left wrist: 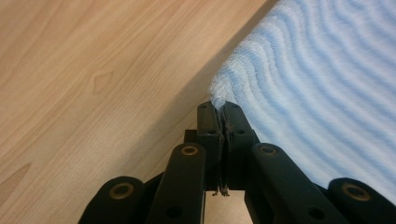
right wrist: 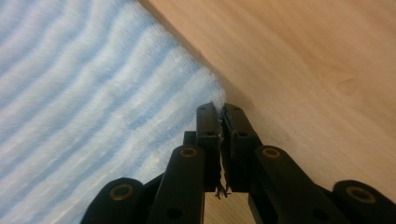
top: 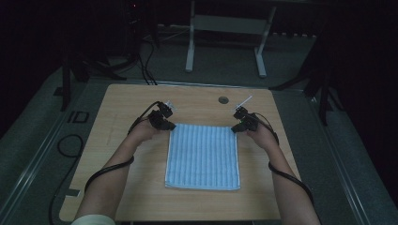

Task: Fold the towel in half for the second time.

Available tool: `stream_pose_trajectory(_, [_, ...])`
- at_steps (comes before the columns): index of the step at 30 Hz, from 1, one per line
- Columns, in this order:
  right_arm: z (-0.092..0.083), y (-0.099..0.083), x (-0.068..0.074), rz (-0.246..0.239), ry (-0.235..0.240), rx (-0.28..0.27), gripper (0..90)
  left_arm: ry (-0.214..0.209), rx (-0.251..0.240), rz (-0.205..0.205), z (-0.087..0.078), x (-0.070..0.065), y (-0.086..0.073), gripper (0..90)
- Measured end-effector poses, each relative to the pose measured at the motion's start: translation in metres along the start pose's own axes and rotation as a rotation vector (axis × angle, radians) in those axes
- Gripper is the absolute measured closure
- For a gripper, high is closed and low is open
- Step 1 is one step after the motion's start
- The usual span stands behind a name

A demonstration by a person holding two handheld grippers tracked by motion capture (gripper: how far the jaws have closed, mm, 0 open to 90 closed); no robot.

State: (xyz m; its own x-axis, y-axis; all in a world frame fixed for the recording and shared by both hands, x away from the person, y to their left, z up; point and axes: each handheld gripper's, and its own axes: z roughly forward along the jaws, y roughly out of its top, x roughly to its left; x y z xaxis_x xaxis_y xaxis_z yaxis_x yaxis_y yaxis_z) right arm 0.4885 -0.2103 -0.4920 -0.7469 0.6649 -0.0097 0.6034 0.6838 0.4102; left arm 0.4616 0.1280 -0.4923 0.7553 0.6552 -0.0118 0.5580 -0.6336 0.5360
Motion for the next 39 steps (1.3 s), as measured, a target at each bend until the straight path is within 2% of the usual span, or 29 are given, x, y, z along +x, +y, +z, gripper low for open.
stream_pose_trajectory(5, [-0.024, -0.001, 0.012, -0.041, -0.038, -0.07, 86.0, 0.022, -0.062, 0.034, -0.024, -0.012, -0.002, 87.6])
stream_pose_trajectory(7, [-0.034, -0.003, 0.018, -0.06, -0.042, -0.097, 86.0, 0.011, -0.088, 0.039, -0.034, -0.015, -0.005, 87.6])
stream_pose_trajectory(8, [-0.039, -0.004, 0.021, -0.072, -0.051, -0.115, 86.0, 0.02, -0.103, 0.042, -0.038, -0.018, -0.006, 87.5])
stream_pose_trajectory(10, [-0.047, -0.007, 0.027, -0.09, -0.056, -0.133, 86.0, -0.004, -0.11, 0.043, -0.045, -0.021, -0.01, 87.5])
stream_pose_trajectory(12, [-0.05, -0.008, 0.029, -0.094, -0.059, -0.144, 86.0, 0.007, -0.127, 0.049, -0.05, -0.025, -0.014, 87.5])
stream_pose_trajectory(13, [-0.056, -0.012, 0.033, -0.099, -0.053, -0.164, 86.0, -0.013, -0.128, 0.056, -0.054, -0.028, -0.017, 87.5])
stream_pose_trajectory(14, [-0.06, -0.016, 0.037, -0.098, -0.052, -0.176, 86.0, 0.001, -0.14, 0.063, -0.057, -0.031, -0.021, 87.5])
stream_pose_trajectory(16, [-0.066, -0.024, 0.041, -0.109, -0.048, -0.199, 86.0, -0.022, -0.15, 0.075, -0.064, -0.037, -0.029, 87.4])
stream_pose_trajectory(17, [-0.07, -0.029, 0.045, -0.113, -0.052, -0.209, 86.0, -0.01, -0.159, 0.082, -0.067, -0.041, -0.033, 87.4])
stream_pose_trajectory(19, [-0.077, -0.041, 0.052, -0.126, -0.049, -0.231, 86.2, -0.037, -0.17, 0.089, -0.074, -0.046, -0.041, 87.4])
stream_pose_trajectory(20, [-0.08, -0.045, 0.055, -0.133, -0.049, -0.24, 86.4, -0.031, -0.183, 0.095, -0.077, -0.049, -0.045, 87.4])
stream_pose_trajectory(22, [-0.086, -0.056, 0.065, -0.148, -0.038, -0.251, 86.4, -0.054, -0.188, 0.106, -0.083, -0.056, -0.052, 87.4])
stream_pose_trajectory(23, [-0.089, -0.061, 0.071, -0.154, -0.038, -0.257, 86.4, -0.051, -0.186, 0.116, -0.085, -0.06, -0.055, 87.4])
stream_pose_trajectory(24, [-0.089, -0.061, 0.071, -0.154, -0.038, -0.257, 86.4, -0.051, -0.186, 0.116, -0.085, -0.06, -0.055, 87.3])
stream_pose_trajectory(25, [-0.091, -0.066, 0.076, -0.161, -0.03, -0.259, 86.4, -0.055, -0.177, 0.129, -0.089, -0.07, -0.062, 87.3])
stream_pose_trajectory(26, [-0.095, -0.08, 0.091, -0.179, -0.03, -0.267, 86.5, -0.066, -0.177, 0.127, -0.091, -0.076, -0.065, 87.3])
stream_pose_trajectory(27, [-0.095, -0.086, 0.096, -0.183, -0.026, -0.268, 86.5, -0.072, -0.175, 0.136, -0.092, -0.082, -0.068, 87.3])
stream_pose_trajectory(28, [-0.094, -0.091, 0.102, -0.203, -0.04, -0.259, 86.5, -0.069, -0.179, 0.146, -0.092, -0.088, -0.072, 87.2])
stream_pose_trajectory(30, [-0.092, -0.101, 0.111, -0.215, -0.044, -0.235, 86.5, -0.095, -0.174, 0.153, -0.093, -0.097, -0.079, 87.2])
stream_pose_trajectory(31, [-0.091, -0.105, 0.115, -0.221, -0.038, -0.232, 86.5, -0.089, -0.184, 0.153, -0.093, -0.102, -0.083, 87.2])
stream_pose_trajectory(33, [-0.09, -0.113, 0.12, -0.225, -0.026, -0.219, 86.5, -0.127, -0.182, 0.153, -0.093, -0.11, -0.09, 87.2])
stream_pose_trajectory(34, [-0.09, -0.116, 0.122, -0.224, -0.024, -0.219, 86.5, -0.125, -0.183, 0.155, -0.092, -0.114, -0.094, 87.2])
stream_pose_trajectory(36, [-0.09, -0.123, 0.127, -0.224, -0.01, -0.214, 86.5, -0.144, -0.159, 0.17, -0.088, -0.119, -0.103, 87.1])
stream_pose_trajectory(38, [-0.089, -0.13, 0.13, -0.218, -0.001, -0.216, 86.5, -0.175, -0.144, 0.157, -0.083, -0.123, -0.111, 87.1])
stream_pose_trajectory(39, [-0.088, -0.134, 0.131, -0.217, 0.006, -0.214, 86.5, -0.182, -0.127, 0.165, -0.079, -0.125, -0.115, 87.1])
